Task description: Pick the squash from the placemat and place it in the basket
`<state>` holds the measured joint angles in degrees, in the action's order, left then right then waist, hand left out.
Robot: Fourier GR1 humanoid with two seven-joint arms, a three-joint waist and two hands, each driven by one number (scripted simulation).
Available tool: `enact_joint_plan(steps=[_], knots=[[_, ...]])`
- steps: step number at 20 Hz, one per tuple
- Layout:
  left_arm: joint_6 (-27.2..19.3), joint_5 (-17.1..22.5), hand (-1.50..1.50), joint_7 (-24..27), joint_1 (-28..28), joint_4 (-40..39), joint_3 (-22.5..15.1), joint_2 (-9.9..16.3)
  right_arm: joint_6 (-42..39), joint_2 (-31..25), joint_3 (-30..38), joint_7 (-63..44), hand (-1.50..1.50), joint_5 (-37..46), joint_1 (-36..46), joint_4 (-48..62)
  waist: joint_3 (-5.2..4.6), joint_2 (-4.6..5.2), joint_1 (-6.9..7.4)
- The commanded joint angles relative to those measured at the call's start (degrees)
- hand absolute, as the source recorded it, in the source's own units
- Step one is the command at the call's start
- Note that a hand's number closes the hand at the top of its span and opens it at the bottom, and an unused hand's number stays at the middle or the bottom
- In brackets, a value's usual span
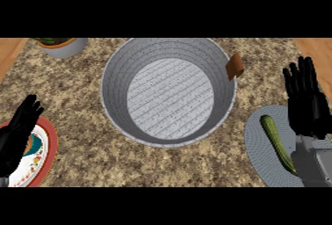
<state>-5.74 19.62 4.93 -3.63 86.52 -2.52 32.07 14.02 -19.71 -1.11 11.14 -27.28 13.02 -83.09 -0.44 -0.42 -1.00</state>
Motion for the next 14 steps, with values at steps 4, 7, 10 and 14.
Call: enact_joint_plan(steps=[4, 7, 10, 14], knots=[[-4.4, -6.9, 0.00, -4.6, -2.8, -4.6, -1.1, 3.3, -10.4, -0.2, -4.4, 22.3, 1.50, 6.0, -4.3, -17.2, 0.77, -1.08, -2.85], [-2.8, -6.2, 0.00, -5.8, -4.1, -6.0, -2.6, 2.5, -6.6, 14.3, 0.2, 26.8, 1.50, -8.3, 0.9, -22.2, 4.33, -3.00, -3.61], [-4.7, -8.6, 0.00, -8.3, -5.4, -7.6, -3.3, 3.6, -4.4, -5.1, -4.5, 35.1, -1.50, 24.3, -3.6, -25.4, 0.23, -2.24, -7.43], [-6.8, -8.7, 0.00, -9.0, -7.9, -9.4, -2.0, 3.4, 13.5, 2.2, 7.3, 39.9, -1.50, 27.3, -12.7, -25.6, 0.97, -2.47, -13.57]])
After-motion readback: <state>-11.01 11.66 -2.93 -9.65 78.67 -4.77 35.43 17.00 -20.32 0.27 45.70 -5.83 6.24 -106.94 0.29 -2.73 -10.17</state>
